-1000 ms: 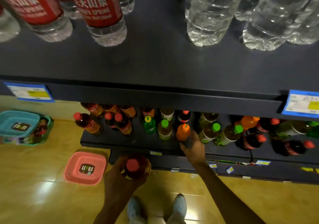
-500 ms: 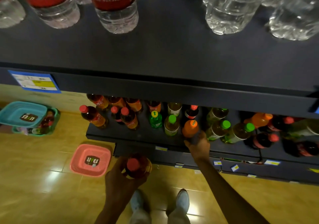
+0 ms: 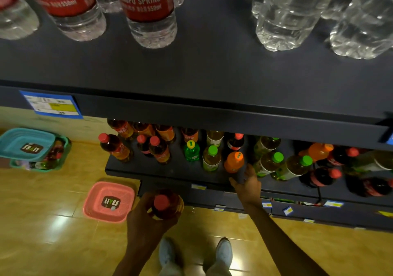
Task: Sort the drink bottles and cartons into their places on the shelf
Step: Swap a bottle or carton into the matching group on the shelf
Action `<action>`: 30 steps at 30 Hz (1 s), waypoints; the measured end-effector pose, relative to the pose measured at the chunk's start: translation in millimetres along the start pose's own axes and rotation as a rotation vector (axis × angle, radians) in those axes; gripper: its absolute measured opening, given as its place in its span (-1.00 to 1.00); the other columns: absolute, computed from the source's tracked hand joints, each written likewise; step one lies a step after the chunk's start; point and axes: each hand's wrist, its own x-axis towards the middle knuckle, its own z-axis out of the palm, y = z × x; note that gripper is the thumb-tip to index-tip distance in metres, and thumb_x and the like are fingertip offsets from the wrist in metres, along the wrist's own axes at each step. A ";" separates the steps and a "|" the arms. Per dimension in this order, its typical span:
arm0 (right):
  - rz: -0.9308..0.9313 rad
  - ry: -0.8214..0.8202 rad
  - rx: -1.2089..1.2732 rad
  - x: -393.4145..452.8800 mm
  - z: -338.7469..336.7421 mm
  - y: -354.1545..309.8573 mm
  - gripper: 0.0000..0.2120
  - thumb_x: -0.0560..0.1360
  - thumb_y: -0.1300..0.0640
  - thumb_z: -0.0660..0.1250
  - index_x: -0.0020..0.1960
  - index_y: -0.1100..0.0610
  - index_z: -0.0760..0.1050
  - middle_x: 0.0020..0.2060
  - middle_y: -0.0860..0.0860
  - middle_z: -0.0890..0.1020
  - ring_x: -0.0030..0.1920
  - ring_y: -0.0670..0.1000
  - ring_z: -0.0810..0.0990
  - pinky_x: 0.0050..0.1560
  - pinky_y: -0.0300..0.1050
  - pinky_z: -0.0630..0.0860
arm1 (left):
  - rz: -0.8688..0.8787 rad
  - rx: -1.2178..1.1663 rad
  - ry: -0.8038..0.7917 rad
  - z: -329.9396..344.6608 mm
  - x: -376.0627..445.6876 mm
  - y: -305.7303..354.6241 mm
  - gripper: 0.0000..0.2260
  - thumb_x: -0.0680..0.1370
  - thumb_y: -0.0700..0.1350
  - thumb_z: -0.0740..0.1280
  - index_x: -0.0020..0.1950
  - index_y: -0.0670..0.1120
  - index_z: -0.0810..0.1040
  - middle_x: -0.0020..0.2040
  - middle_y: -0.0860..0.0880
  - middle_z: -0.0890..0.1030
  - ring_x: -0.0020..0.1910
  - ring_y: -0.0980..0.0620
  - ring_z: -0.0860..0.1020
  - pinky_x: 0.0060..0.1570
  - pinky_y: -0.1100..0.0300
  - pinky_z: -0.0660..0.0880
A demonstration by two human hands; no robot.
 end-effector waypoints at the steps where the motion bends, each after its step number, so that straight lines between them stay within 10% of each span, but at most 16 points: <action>1: 0.009 0.001 0.008 4.0 0.4 -1.8 -0.27 0.37 0.17 0.54 0.44 0.23 0.28 0.28 0.21 0.54 0.30 0.22 0.51 0.28 0.05 0.48 | -0.005 -0.007 0.003 -0.2 -0.3 -0.9 -0.35 0.07 -0.22 0.71 -0.04 0.27 0.51 -0.17 0.28 0.66 -0.10 0.33 0.61 -0.25 0.54 0.50; 5: 0.046 0.051 0.031 7.5 7.0 -4.7 -0.34 0.37 0.19 0.53 0.38 0.26 0.34 0.21 0.23 0.56 0.23 0.22 0.54 0.19 0.05 0.51 | -0.028 -0.029 0.004 -1.5 -3.0 -2.5 -0.34 0.08 -0.25 0.70 -0.03 0.26 0.52 -0.07 0.44 0.60 -0.04 0.42 0.57 -0.23 0.56 0.50; 11: 0.055 -0.025 -0.050 -36.5 50.3 0.5 -0.76 0.44 0.10 0.47 0.02 0.19 0.54 -0.15 0.04 0.59 -0.03 0.12 0.62 -0.29 -0.36 0.36 | -0.088 -0.053 0.021 -4.1 -4.0 -14.2 -0.37 0.08 -0.17 0.72 -0.02 0.23 0.54 -0.13 0.15 0.68 -0.14 0.20 0.64 -0.20 0.29 0.60; 17: -0.136 -0.159 0.148 -58.9 97.5 -34.1 -0.44 0.40 0.15 0.52 0.35 0.16 0.45 0.22 0.03 0.60 0.23 -0.05 0.56 0.23 -0.10 0.54 | -0.116 -0.041 0.013 -21.0 7.3 -25.5 -0.37 0.08 -0.15 0.72 0.07 0.09 0.56 -0.11 0.11 0.67 -0.11 0.11 0.64 -0.17 0.21 0.58; 30: -0.150 -0.172 0.142 -47.2 121.5 -67.0 -0.21 0.41 0.12 0.51 0.52 0.11 0.19 0.38 0.12 0.47 0.40 0.12 0.43 0.32 0.05 0.49 | -0.108 -0.004 0.061 -58.4 25.0 -42.3 -0.36 0.08 -0.15 0.71 0.08 0.09 0.58 -0.12 0.13 0.67 -0.10 0.19 0.62 -0.20 0.37 0.50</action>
